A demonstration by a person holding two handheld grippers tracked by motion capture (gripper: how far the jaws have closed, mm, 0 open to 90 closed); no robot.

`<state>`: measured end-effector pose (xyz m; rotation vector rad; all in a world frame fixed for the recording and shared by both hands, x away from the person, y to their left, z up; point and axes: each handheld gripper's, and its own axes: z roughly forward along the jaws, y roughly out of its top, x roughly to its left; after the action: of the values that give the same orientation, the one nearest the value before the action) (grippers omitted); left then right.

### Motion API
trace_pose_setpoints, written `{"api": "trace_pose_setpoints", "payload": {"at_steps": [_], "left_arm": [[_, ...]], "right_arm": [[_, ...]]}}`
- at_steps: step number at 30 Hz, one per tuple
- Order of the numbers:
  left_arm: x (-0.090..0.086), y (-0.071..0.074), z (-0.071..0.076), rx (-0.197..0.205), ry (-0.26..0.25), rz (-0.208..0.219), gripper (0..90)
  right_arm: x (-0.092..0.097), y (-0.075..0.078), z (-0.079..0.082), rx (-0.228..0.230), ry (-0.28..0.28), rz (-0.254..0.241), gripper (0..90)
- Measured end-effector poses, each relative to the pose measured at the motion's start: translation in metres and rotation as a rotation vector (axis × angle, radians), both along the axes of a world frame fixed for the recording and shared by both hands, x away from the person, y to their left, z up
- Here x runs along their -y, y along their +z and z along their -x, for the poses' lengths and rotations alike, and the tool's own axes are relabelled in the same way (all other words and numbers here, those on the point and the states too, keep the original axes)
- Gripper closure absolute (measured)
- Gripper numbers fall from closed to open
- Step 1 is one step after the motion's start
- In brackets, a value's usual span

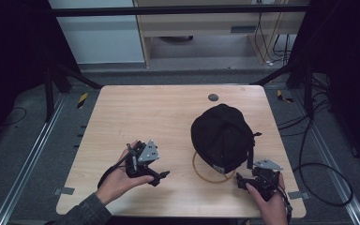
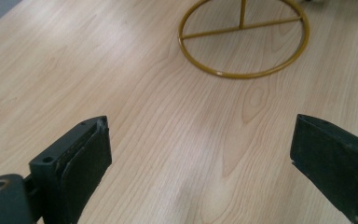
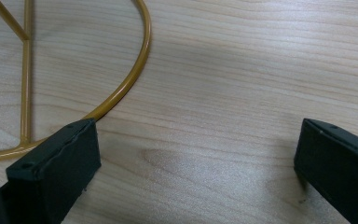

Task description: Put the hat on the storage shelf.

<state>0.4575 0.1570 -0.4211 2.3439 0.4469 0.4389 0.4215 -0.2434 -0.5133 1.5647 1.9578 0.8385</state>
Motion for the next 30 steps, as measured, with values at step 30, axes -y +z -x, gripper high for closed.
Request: {"api": "trace_pose_setpoints", "payload": {"at_steps": [30], "left_arm": [[-0.100,-0.060,-0.020,-0.069,0.252,-0.011,4.7]], "right_arm": [[0.000,0.000,0.000,0.000,0.000,0.000,0.4]]}}
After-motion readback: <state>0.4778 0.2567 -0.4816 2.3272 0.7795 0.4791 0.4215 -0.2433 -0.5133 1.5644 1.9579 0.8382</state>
